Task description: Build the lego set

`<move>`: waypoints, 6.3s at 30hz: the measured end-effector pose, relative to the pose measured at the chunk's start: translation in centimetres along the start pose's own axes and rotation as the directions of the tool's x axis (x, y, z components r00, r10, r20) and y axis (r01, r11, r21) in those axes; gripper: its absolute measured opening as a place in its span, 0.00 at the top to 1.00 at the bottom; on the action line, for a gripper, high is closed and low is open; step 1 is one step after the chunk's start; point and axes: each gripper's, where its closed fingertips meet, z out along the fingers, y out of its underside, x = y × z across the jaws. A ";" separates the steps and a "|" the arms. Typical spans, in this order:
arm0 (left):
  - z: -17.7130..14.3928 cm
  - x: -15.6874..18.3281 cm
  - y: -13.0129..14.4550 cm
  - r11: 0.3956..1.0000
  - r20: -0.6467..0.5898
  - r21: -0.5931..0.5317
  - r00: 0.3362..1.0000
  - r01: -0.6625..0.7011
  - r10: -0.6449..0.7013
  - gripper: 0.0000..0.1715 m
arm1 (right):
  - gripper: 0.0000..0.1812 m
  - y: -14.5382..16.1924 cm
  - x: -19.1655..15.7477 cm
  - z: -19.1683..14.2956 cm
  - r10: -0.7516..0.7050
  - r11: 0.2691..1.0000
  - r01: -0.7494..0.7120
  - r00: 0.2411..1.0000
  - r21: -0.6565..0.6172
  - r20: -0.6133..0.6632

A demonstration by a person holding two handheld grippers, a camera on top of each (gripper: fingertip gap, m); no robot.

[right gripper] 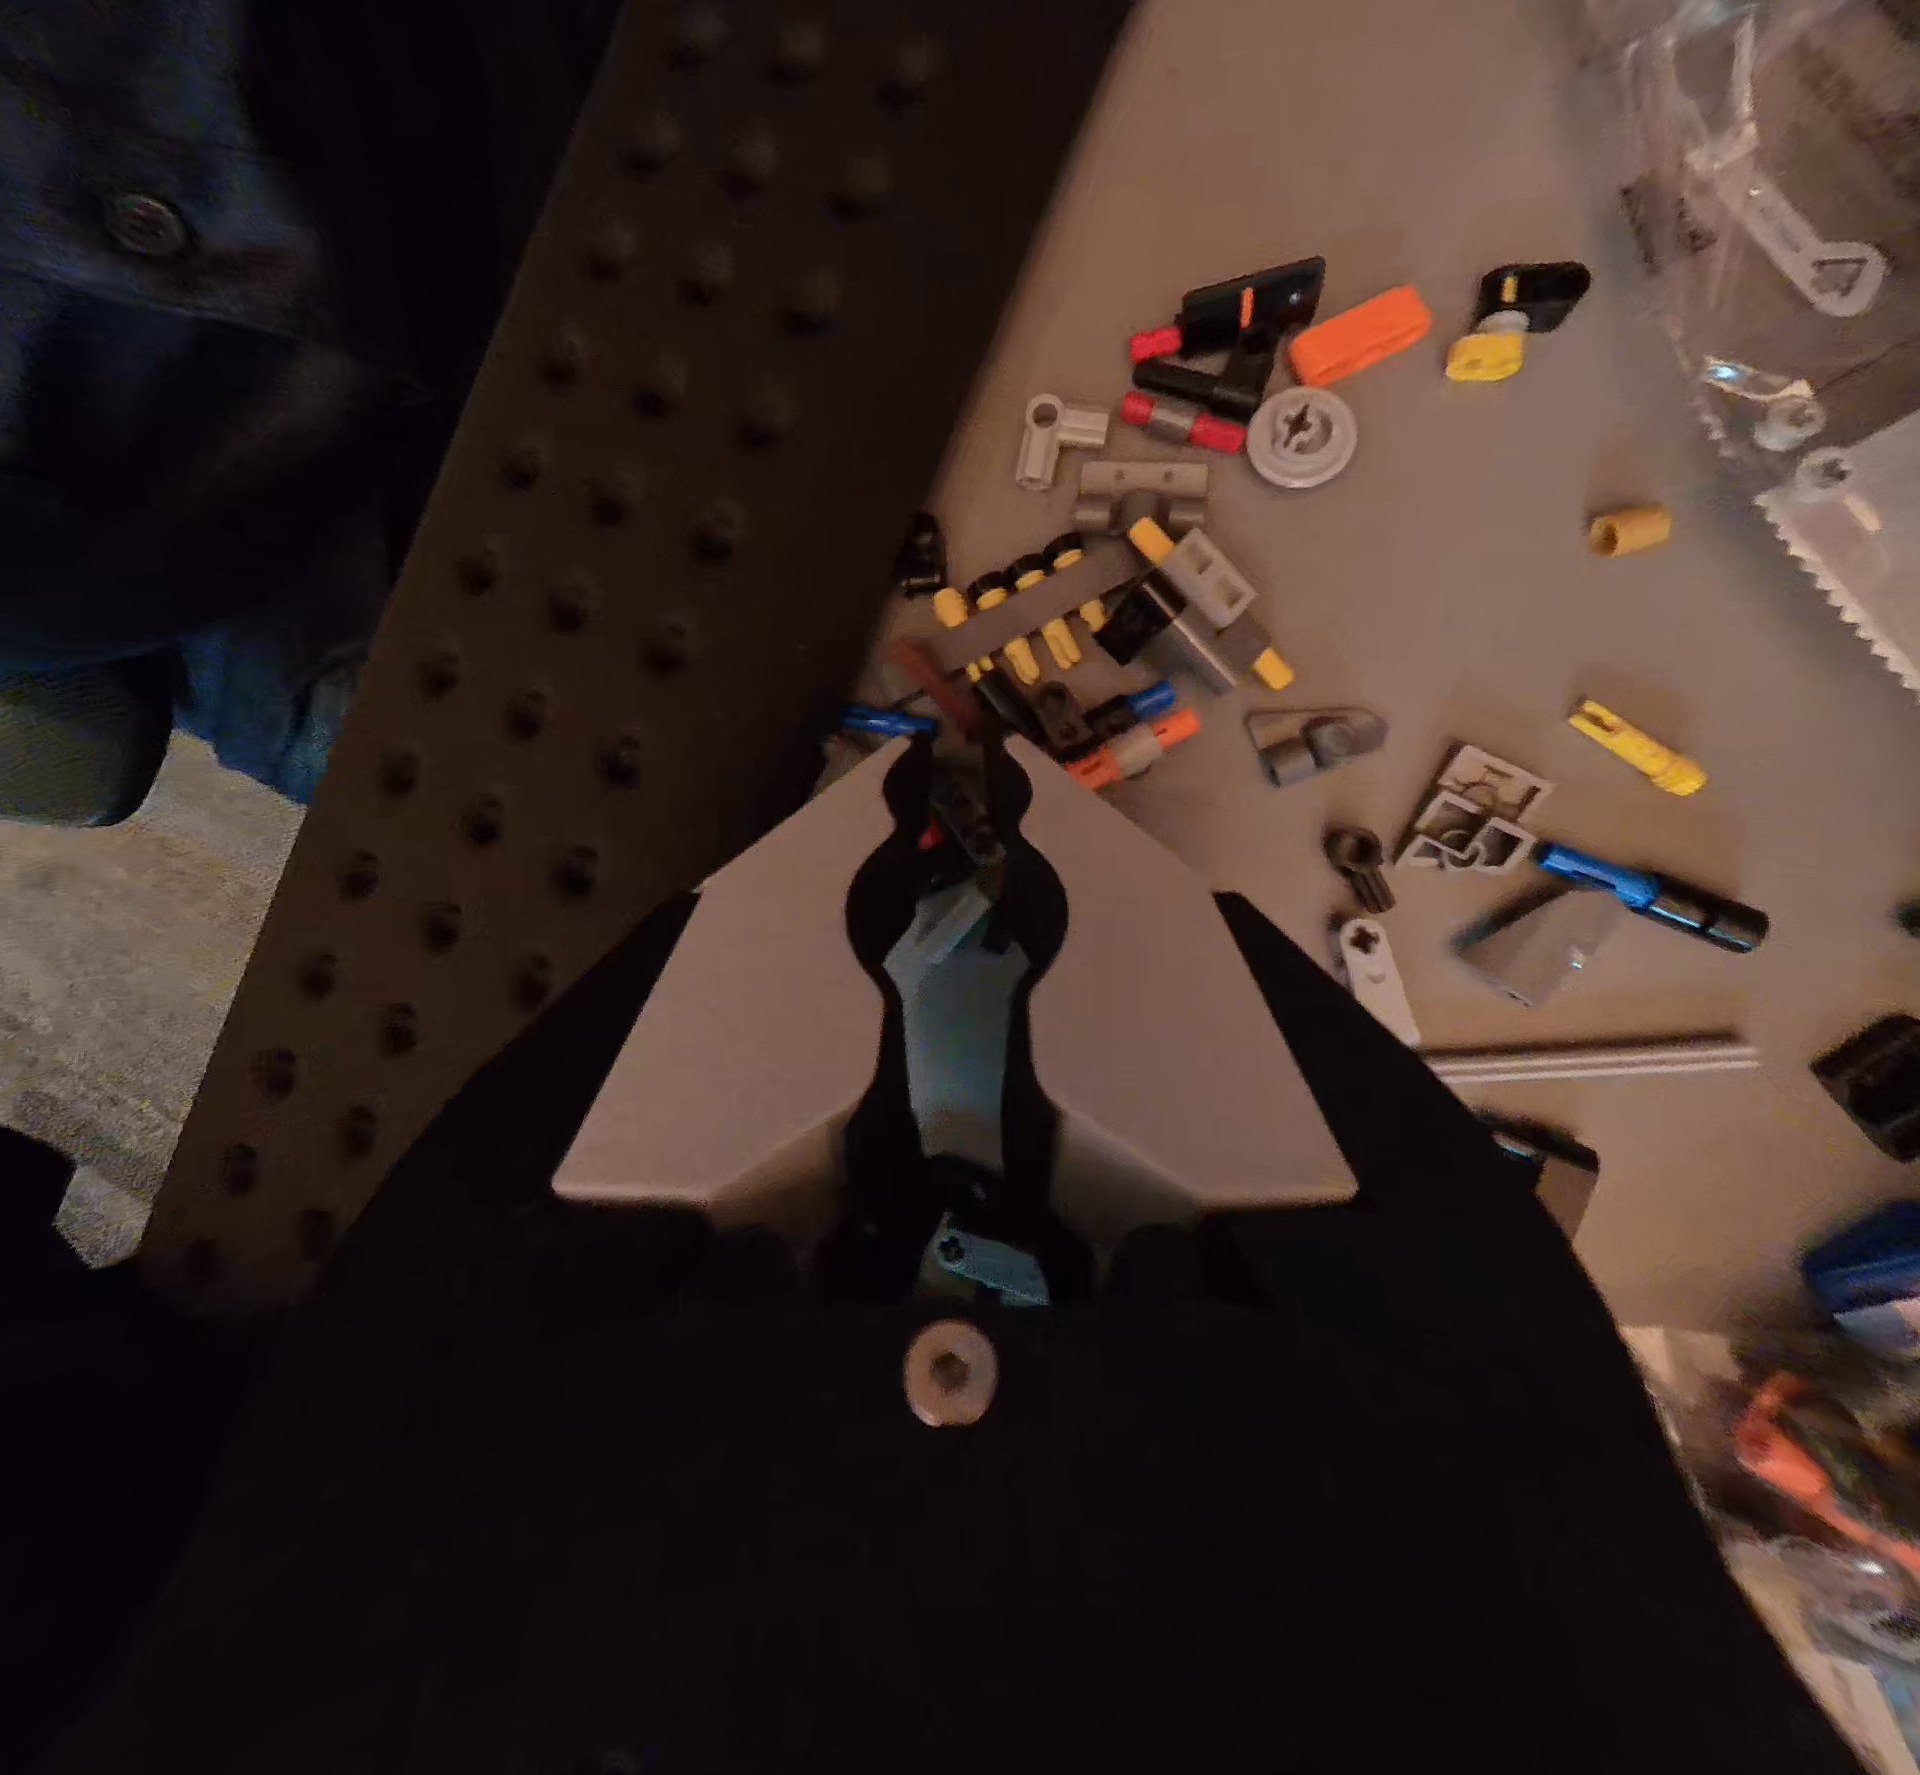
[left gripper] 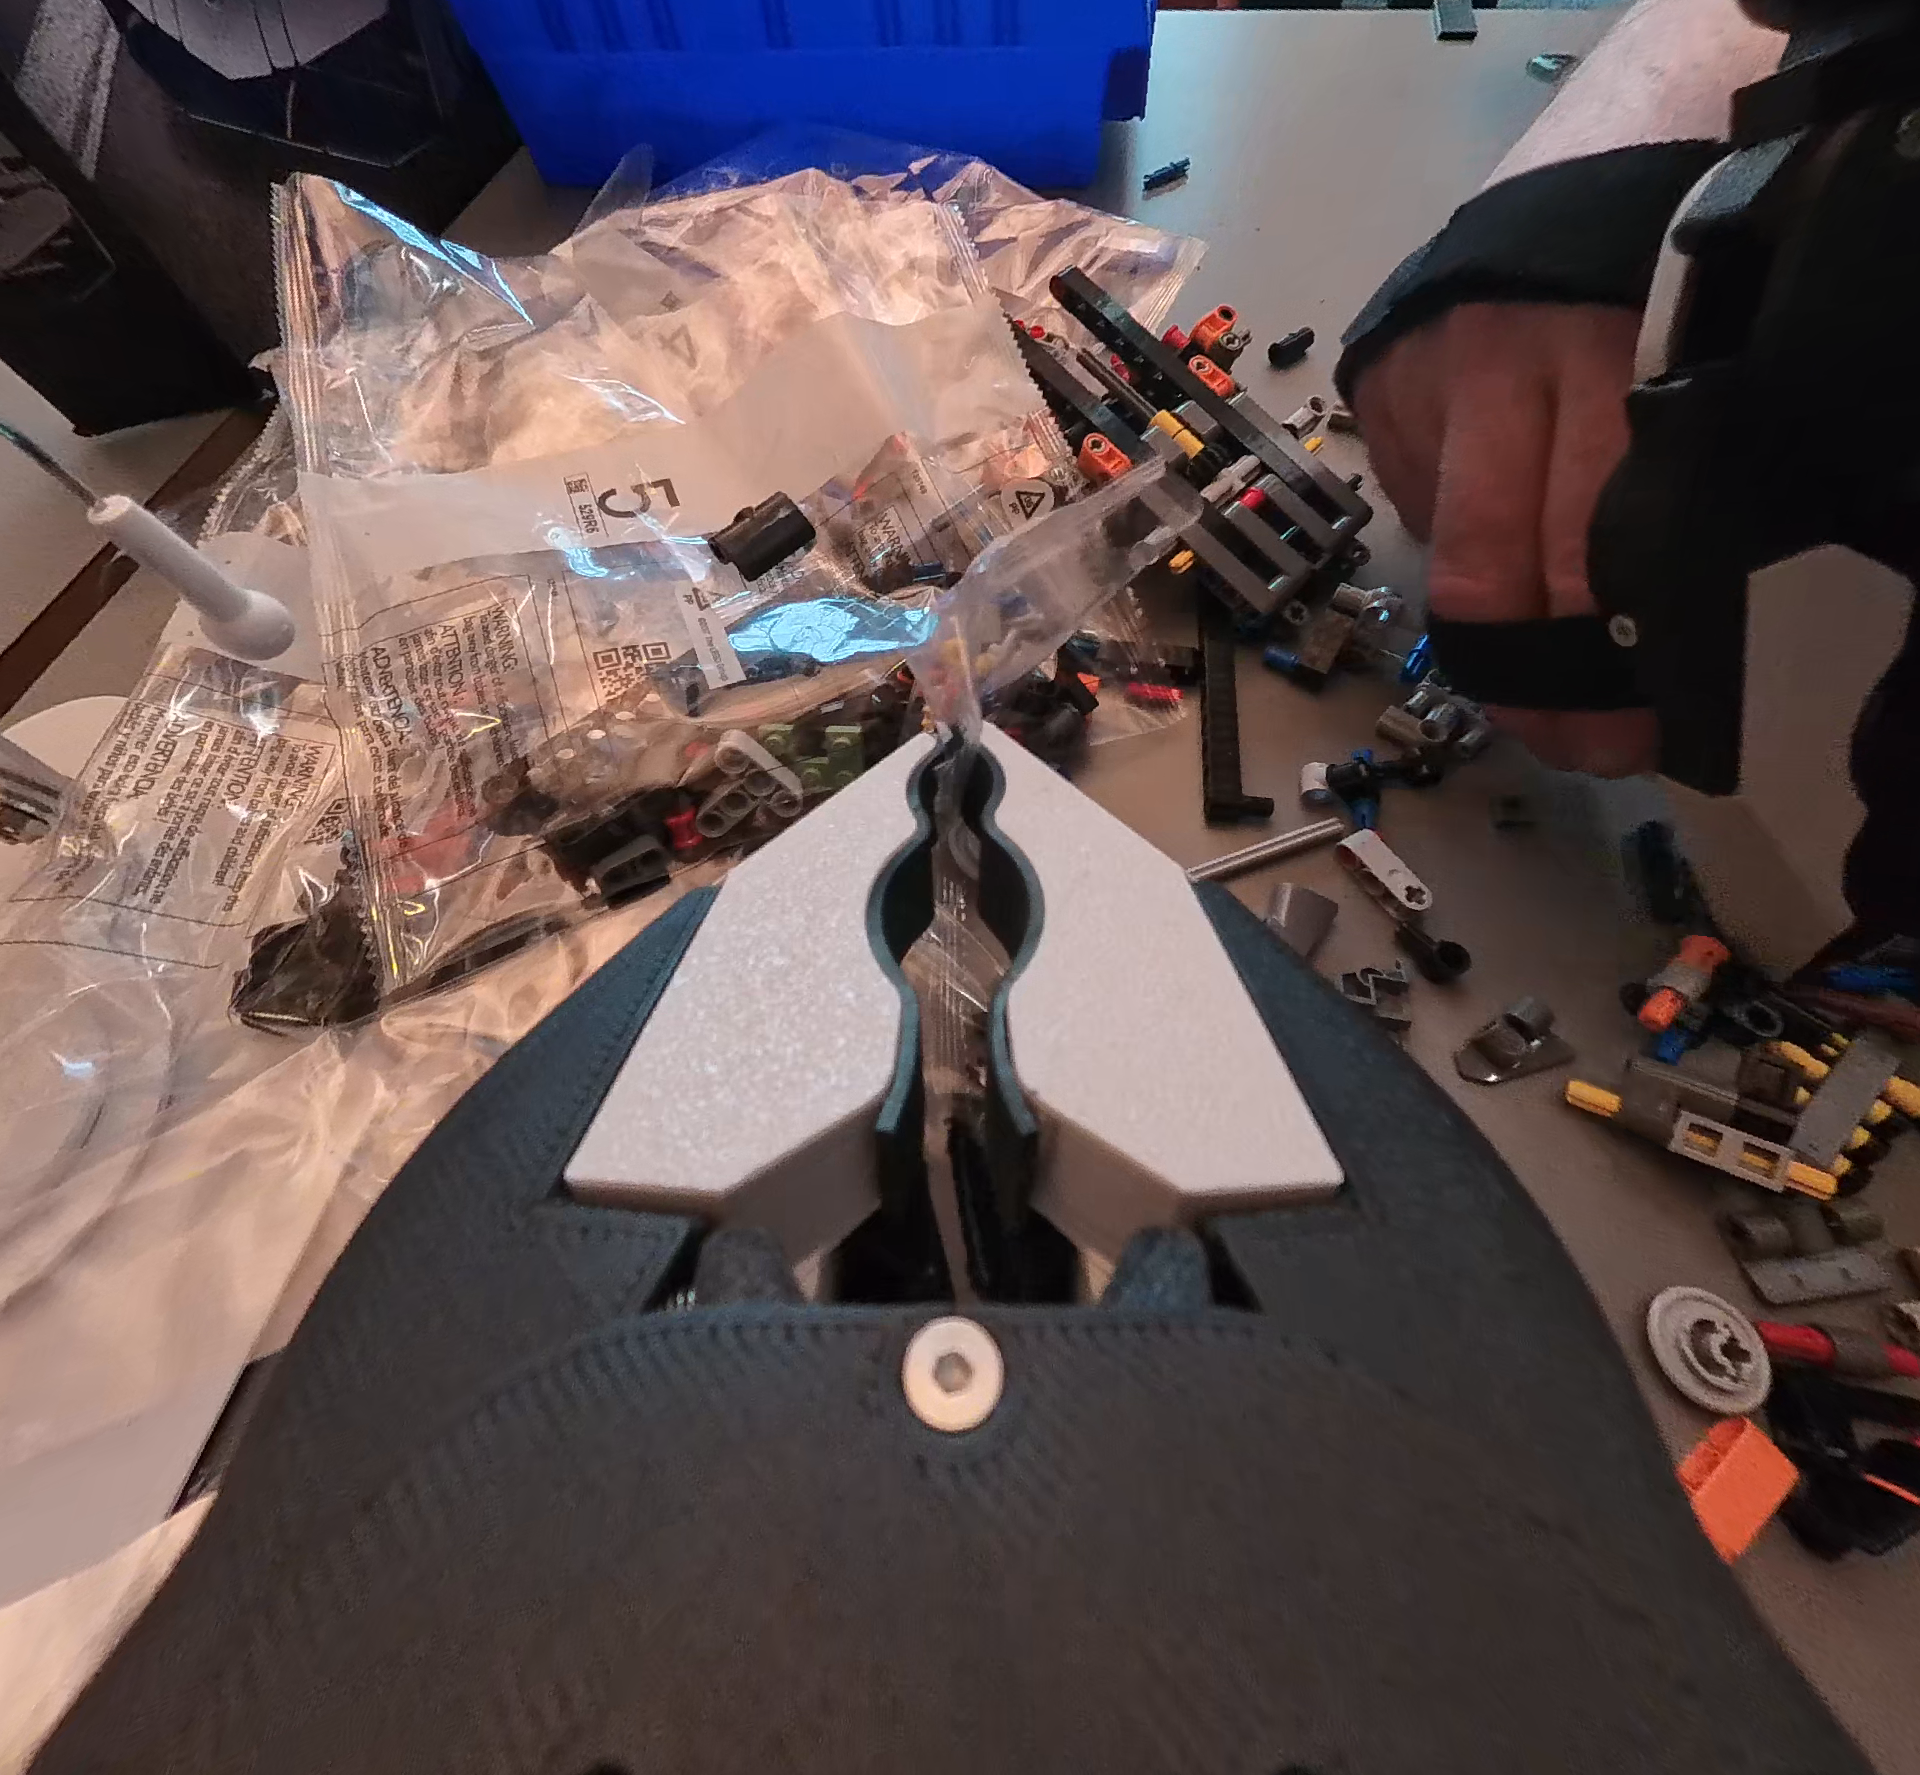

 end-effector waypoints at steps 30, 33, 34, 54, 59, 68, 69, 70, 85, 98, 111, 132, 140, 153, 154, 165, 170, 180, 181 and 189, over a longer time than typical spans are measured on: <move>0.3 0.1 0.1 1.000 0.000 -0.016 1.000 -0.014 0.014 1.00 | 0.96 -5.1 0.0 1.5 -0.143 0.981 0.150 0.987 0.126 -0.067; 0.4 0.1 0.1 1.000 -0.001 -0.016 1.000 -0.013 0.013 1.00 | 0.95 -4.3 0.3 2.5 -0.129 0.989 0.133 0.989 0.064 -0.067; 0.4 0.1 0.1 1.000 -0.001 -0.017 1.000 -0.013 0.013 1.00 | 0.95 -4.2 0.3 2.6 -0.124 0.989 0.129 0.990 0.067 -0.065; 0.4 0.1 0.2 1.000 0.000 -0.021 1.000 -0.016 0.016 1.00 | 0.92 -3.2 2.0 0.7 -0.082 0.994 0.092 0.987 0.066 -0.140; 0.3 0.1 0.1 1.000 0.002 -0.020 1.000 -0.019 0.019 1.00 | 0.90 -0.9 1.5 -0.9 0.006 0.998 -0.001 0.995 0.056 -0.098; 0.3 0.4 -0.7 0.999 -0.006 -0.001 0.999 -0.034 0.034 1.00 | 0.97 1.5 -1.6 -2.5 0.076 0.995 -0.075 0.997 0.072 -0.010; 0.3 0.5 -0.7 0.999 -0.007 0.000 0.999 -0.035 0.035 1.00 | 1.00 1.7 -1.7 -2.5 0.070 0.995 -0.069 0.997 0.068 -0.011; 0.3 0.5 -0.7 0.999 -0.007 0.001 0.999 -0.035 0.035 1.00 | 1.00 1.9 -1.7 -2.6 0.072 0.995 -0.071 0.997 0.067 -0.015; 0.7 0.6 -0.5 0.999 -0.014 -0.008 0.999 -0.036 0.036 1.00 | 0.95 3.1 -2.5 -1.2 0.102 0.994 -0.102 0.995 -0.045 0.006; 0.8 0.7 -0.5 0.999 -0.015 -0.014 0.999 -0.044 0.044 1.00 | 1.00 0.5 1.8 -4.5 0.039 0.992 -0.008 0.969 0.129 -0.243; 2.2 2.4 -0.7 0.993 -0.040 -0.036 0.993 -0.110 0.108 1.00 | 1.00 -0.4 8.5 -13.7 0.174 0.948 0.079 0.680 0.307 -0.712; 1.7 3.0 -1.6 0.990 -0.037 -0.038 0.990 -0.136 0.135 1.00 | 1.00 1.5 11.1 -14.2 0.176 0.983 -0.043 0.526 0.180 -0.832; 1.6 2.9 -1.8 0.993 -0.043 -0.031 0.993 -0.110 0.109 1.00 | 1.00 1.0 10.1 -14.5 0.198 0.976 -0.033 0.561 0.217 -0.804; 1.6 3.2 -1.9 0.993 -0.051 -0.033 0.992 -0.116 0.114 1.00 | 1.00 2.7 11.0 -14.6 0.165 0.985 -0.124 0.487 0.119 -0.858; 1.6 3.2 -1.9 0.993 -0.051 -0.033 0.992 -0.117 0.115 1.00 | 1.00 2.7 11.1 -14.6 0.164 0.985 -0.130 0.481 0.114 -0.861; 1.6 3.3 -2.1 0.994 -0.054 -0.019 0.993 -0.110 0.109 1.00 | 0.91 1.8 11.4 -15.4 0.132 0.991 -0.086 0.422 0.105 -0.897; 1.4 2.7 -2.3 0.998 -0.058 0.010 0.996 -0.060 0.061 1.00 | 0.83 1.6 10.7 -16.2 0.284 0.954 -0.060 0.482 0.293 -0.829; 1.0 3.2 -2.8 0.998 -0.081 0.041 0.995 -0.050 0.054 1.00 | 1.00 2.5 10.9 -14.2 0.309 0.942 -0.074 0.579 0.329 -0.754; 0.9 3.2 -3.0 0.997 -0.085 0.054 0.995 -0.049 0.053 1.00 | 1.00 2.2 10.7 -14.5 0.324 0.932 -0.062 0.585 0.357 -0.744; 0.7 3.6 -3.8 0.994 -0.092 0.099 0.994 -0.055 0.064 0.96 | 1.00 1.4 9.8 -14.9 0.378 0.891 -0.038 0.616 0.453 -0.691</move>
